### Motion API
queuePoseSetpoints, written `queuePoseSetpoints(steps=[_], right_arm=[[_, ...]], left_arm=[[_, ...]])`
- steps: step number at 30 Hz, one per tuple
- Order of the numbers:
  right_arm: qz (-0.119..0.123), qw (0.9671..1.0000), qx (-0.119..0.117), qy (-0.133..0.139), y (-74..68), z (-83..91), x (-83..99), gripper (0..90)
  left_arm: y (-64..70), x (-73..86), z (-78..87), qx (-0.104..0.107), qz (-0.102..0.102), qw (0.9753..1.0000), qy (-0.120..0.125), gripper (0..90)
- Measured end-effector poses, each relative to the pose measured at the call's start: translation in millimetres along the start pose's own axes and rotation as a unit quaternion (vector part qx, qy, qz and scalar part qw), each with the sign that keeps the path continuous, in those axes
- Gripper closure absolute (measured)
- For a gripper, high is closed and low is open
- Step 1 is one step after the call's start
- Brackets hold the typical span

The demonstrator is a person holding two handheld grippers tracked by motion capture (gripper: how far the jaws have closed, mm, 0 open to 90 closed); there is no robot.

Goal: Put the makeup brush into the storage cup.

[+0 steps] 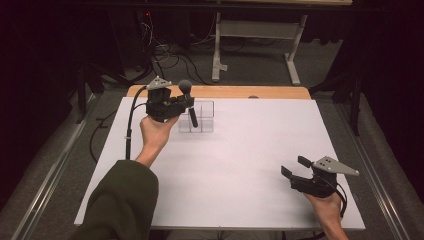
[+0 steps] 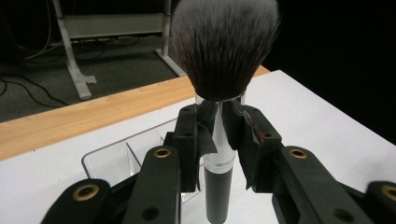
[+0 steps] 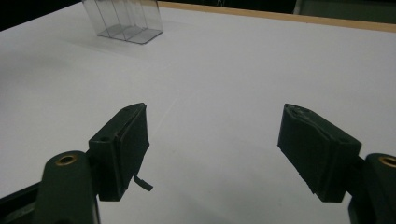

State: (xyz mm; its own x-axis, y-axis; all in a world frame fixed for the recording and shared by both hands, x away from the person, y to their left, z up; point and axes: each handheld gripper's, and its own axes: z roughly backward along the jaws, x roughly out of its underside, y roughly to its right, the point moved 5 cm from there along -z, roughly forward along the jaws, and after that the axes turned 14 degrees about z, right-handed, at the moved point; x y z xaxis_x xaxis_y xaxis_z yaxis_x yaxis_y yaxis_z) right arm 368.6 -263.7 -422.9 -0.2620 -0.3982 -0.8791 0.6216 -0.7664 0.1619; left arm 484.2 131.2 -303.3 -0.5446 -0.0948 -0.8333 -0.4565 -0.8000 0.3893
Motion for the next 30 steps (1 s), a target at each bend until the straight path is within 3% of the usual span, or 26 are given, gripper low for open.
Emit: queuePoseSetpoints(steps=[7, 16, 21, 30], right_arm=[[0.015, 0.9999, 0.003, -0.004, -2.0, -1.5, -1.4, 26.4], [0.012, 0.9999, 0.005, -0.003, -1.0, -0.5, -1.3, 26.6], [0.015, 0.9999, 0.003, -0.004, -2.4, -1.5, -1.9, 26.5], [0.015, 0.9999, 0.003, -0.002, -2.6, -1.5, -2.3, 26.3]], left_arm=[[-0.8, -6.6, -7.4, -0.007, -0.003, 1.0000, 0.002, 70.0], [-4.3, -15.3, -16.3, -0.022, 0.002, 0.9997, 0.005, 70.0], [-2.2, -16.8, -22.7, -0.039, -0.023, 0.9989, -0.008, 70.1], [-0.8, -23.5, -34.8, -0.049, -0.022, 0.9985, -0.007, 70.0]])
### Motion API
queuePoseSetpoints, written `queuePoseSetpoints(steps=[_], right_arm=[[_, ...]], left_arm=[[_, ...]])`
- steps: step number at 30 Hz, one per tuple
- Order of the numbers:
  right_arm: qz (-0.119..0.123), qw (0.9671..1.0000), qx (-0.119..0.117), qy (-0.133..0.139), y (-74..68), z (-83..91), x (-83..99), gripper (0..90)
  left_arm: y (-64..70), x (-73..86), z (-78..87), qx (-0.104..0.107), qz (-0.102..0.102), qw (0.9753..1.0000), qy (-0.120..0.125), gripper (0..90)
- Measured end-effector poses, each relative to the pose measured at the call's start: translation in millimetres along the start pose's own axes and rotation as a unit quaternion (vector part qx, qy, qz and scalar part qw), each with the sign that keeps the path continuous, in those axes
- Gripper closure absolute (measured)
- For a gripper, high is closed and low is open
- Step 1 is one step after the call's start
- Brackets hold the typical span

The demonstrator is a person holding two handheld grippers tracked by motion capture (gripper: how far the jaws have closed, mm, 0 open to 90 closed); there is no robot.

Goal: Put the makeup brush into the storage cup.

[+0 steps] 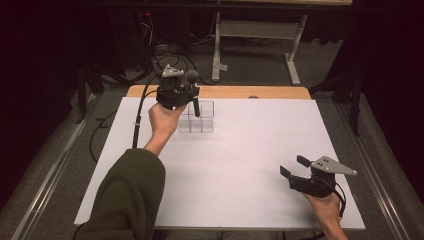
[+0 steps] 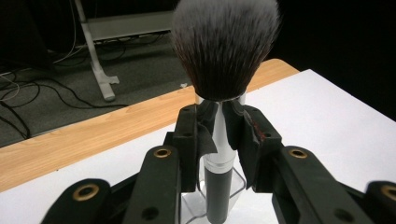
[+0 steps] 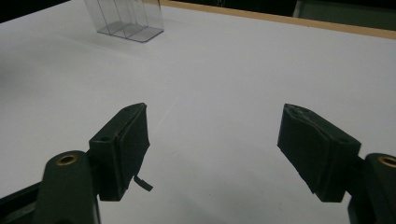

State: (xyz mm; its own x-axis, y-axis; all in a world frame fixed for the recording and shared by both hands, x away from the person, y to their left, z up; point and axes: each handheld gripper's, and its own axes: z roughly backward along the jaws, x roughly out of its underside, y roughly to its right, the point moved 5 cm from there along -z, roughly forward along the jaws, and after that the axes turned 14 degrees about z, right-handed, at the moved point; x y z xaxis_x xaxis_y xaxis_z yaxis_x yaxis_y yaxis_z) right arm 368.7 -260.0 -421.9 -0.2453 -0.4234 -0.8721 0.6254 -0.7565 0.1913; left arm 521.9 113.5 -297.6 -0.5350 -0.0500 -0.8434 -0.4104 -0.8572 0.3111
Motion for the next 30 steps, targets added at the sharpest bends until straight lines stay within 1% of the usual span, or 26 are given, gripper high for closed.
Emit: queuePoseSetpoints(steps=[2, 4, 5, 10, 11, 16, 17, 21, 24, 30], right_arm=[[-0.001, 1.0000, -0.001, 0.000, -0.1, 0.2, 0.2, 26.3], [-0.002, 1.0000, 0.000, 0.002, 0.9, 0.8, 0.0, 26.3], [-0.004, 1.0000, 0.000, 0.002, 1.1, 0.9, 0.0, 26.4], [-0.003, 1.0000, -0.001, 0.001, 0.0, 0.8, -0.1, 26.3], [-0.001, 1.0000, 0.000, 0.003, 0.4, 1.1, -0.2, 26.3], [-0.007, 1.0000, 0.001, 0.006, 1.2, 2.0, -0.5, 26.3], [-0.004, 1.0000, 0.001, 0.005, 0.9, 1.7, -0.5, 26.3], [0.000, 1.0000, -0.001, 0.006, 0.1, 1.4, -0.8, 26.3], [-0.004, 1.0000, 0.000, 0.006, 1.0, 1.6, -0.4, 26.3], [-0.005, 1.0000, 0.001, 0.007, 0.6, 2.2, -0.6, 26.4]], left_arm=[[0.2, -0.3, -2.4, -0.004, -0.001, 1.0000, -0.001, 70.0], [-0.8, -1.7, -5.2, -0.007, 0.003, 1.0000, 0.001, 70.0], [-1.8, -2.1, -5.5, -0.008, 0.001, 1.0000, -0.001, 70.0], [-5.7, -4.2, -7.7, -0.016, 0.009, 0.9998, 0.010, 70.0], [-6.2, -4.3, -8.1, -0.018, 0.011, 0.9997, 0.010, 70.0], [-8.9, -5.4, -12.4, -0.025, 0.014, 0.9995, 0.011, 70.0], [-9.6, -5.3, -13.2, -0.026, 0.017, 0.9995, 0.012, 70.0], [-14.2, -4.1, -16.1, -0.033, 0.019, 0.9993, 0.006, 70.0], [-16.7, -4.4, -18.3, -0.039, 0.023, 0.9989, 0.009, 70.0], [-17.2, -2.3, -23.5, -0.041, 0.023, 0.9989, 0.005, 70.0]])
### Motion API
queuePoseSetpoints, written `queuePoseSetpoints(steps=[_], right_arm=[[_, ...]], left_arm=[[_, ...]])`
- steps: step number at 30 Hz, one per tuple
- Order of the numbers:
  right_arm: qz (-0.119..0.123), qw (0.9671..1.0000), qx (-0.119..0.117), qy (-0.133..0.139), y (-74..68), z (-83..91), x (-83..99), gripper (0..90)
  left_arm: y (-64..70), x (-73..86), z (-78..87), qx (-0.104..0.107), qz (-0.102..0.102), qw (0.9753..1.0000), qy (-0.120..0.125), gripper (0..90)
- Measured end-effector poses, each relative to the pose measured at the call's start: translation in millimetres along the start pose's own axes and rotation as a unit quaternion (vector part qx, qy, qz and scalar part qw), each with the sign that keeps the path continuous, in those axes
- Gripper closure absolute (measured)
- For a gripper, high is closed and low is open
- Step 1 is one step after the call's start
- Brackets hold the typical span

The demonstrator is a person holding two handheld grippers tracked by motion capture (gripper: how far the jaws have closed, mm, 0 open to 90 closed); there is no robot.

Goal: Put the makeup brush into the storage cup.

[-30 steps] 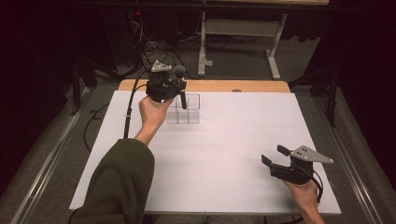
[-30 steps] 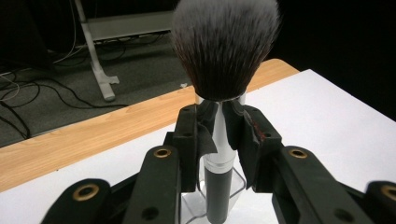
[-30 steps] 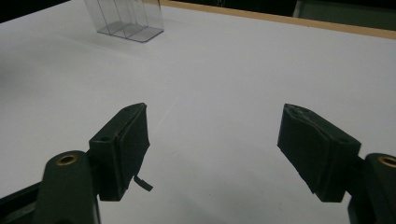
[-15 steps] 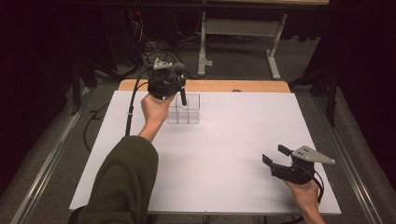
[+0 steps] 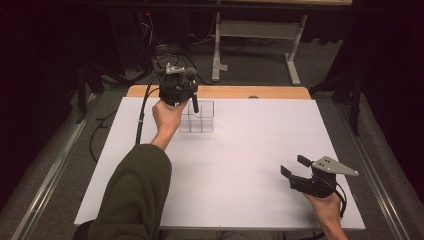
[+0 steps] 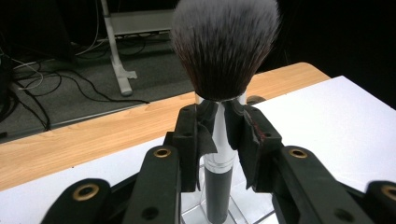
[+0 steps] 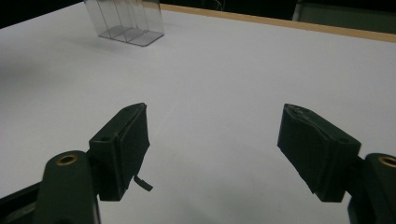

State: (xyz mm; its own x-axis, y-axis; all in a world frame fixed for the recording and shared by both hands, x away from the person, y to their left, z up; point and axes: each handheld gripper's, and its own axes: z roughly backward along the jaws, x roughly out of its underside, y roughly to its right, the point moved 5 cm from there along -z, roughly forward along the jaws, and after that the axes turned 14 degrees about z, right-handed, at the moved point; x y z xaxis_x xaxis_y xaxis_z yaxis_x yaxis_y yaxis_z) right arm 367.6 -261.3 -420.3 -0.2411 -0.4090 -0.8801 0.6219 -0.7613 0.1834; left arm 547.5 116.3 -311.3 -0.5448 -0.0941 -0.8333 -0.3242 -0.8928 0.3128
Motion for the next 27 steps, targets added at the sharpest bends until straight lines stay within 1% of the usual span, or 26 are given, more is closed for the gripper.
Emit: queuePoseSetpoints(steps=[2, 4, 9, 12, 13, 17, 22, 27], right_arm=[[0.000, 1.0000, 0.000, 0.002, 0.7, 0.3, 0.0, 26.3], [-0.002, 1.0000, 0.000, 0.002, 0.9, 0.3, 0.1, 26.3], [0.003, 1.0000, 0.002, 0.003, 0.9, 0.7, -0.1, 26.4], [-0.001, 1.0000, 0.003, 0.003, 1.6, 1.2, 0.1, 26.4], [-0.003, 1.0000, 0.002, 0.004, 1.7, 1.2, 0.2, 26.4], [0.001, 1.0000, 0.002, 0.002, 0.9, 1.0, 0.1, 26.4], [-0.002, 1.0000, 0.002, 0.003, 1.7, 1.6, 0.3, 26.4], [0.000, 1.0000, 0.002, 0.002, 1.2, 0.9, 0.5, 26.4]], left_arm=[[-0.1, 0.1, -1.9, -0.001, 0.004, 1.0000, 0.001, 70.0], [-1.2, 0.8, -3.5, -0.003, 0.002, 1.0000, -0.003, 70.0], [-4.1, 3.3, -7.5, -0.010, 0.002, 0.9999, -0.009, 70.0], [-4.8, 4.3, -9.5, -0.011, 0.002, 0.9998, -0.013, 69.9], [-5.1, 4.8, -10.0, -0.011, 0.000, 0.9998, -0.015, 69.9], [-6.0, 9.2, -14.0, -0.017, -0.003, 0.9994, -0.031, 69.9], [-7.6, 11.1, -18.2, -0.019, -0.001, 0.9991, -0.039, 69.9], [-8.7, 14.9, -21.7, -0.022, -0.005, 0.9985, -0.049, 69.9]])
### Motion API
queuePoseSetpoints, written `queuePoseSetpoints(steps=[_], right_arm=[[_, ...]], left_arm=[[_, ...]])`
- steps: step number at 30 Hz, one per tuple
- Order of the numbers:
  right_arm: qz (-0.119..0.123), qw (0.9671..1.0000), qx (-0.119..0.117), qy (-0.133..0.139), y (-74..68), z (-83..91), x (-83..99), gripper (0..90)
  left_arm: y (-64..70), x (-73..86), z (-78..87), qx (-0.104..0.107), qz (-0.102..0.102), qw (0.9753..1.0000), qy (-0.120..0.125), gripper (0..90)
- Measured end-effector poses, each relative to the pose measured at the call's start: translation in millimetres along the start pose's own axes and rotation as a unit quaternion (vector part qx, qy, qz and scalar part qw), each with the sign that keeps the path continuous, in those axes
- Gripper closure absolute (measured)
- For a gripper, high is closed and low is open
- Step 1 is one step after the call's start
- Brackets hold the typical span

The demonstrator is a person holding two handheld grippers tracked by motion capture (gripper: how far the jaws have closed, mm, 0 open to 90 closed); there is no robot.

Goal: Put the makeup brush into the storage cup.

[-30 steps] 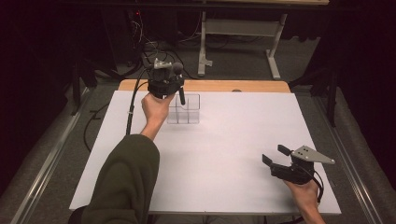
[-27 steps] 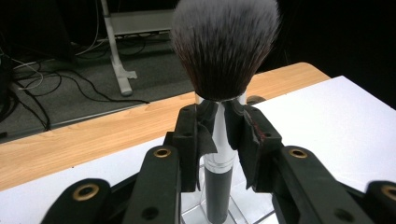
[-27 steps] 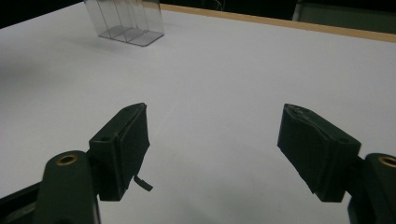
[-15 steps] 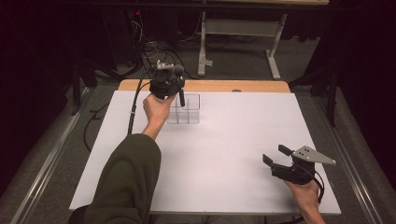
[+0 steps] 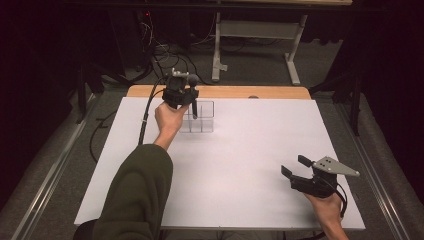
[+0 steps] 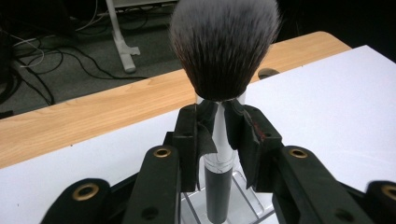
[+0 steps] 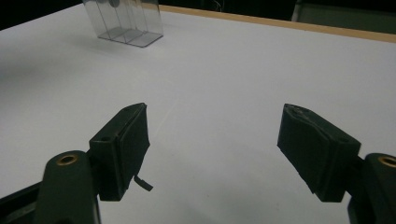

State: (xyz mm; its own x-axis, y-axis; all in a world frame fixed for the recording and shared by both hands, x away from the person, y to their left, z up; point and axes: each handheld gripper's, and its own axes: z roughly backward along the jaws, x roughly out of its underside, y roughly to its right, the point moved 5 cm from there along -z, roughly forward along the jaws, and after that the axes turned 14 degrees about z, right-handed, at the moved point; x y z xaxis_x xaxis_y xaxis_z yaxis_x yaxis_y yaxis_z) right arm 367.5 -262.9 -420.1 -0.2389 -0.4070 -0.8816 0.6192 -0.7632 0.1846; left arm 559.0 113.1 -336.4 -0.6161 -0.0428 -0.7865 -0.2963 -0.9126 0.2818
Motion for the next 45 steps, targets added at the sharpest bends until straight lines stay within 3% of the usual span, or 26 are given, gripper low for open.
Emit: queuePoseSetpoints(steps=[19, 22, 25, 29, 45], right_arm=[[0.001, 1.0000, 0.001, 0.001, -0.1, 0.5, 0.0, 26.5], [-0.001, 1.0000, 0.002, 0.002, 0.5, 1.4, -0.2, 26.5], [-0.001, 1.0000, 0.002, 0.002, 0.6, 1.3, -0.2, 26.5], [0.000, 1.0000, 0.002, 0.003, 0.3, 1.3, -0.5, 26.5], [0.000, 1.0000, 0.004, 0.006, 0.2, 2.4, -1.4, 26.5]], left_arm=[[0.4, 7.2, -7.9, -0.006, -0.008, 0.9995, -0.030, 69.3], [0.4, 7.3, -7.6, 0.002, -0.005, 0.9994, -0.034, 64.2], [-0.3, 7.1, -4.0, -0.001, -0.010, 0.9995, -0.031, 52.9], [-0.6, 6.9, 2.1, 0.005, -0.008, 0.9997, -0.022, 46.1], [12.4, 3.3, 26.8, 0.041, -0.024, 0.9989, 0.004, 43.1]])
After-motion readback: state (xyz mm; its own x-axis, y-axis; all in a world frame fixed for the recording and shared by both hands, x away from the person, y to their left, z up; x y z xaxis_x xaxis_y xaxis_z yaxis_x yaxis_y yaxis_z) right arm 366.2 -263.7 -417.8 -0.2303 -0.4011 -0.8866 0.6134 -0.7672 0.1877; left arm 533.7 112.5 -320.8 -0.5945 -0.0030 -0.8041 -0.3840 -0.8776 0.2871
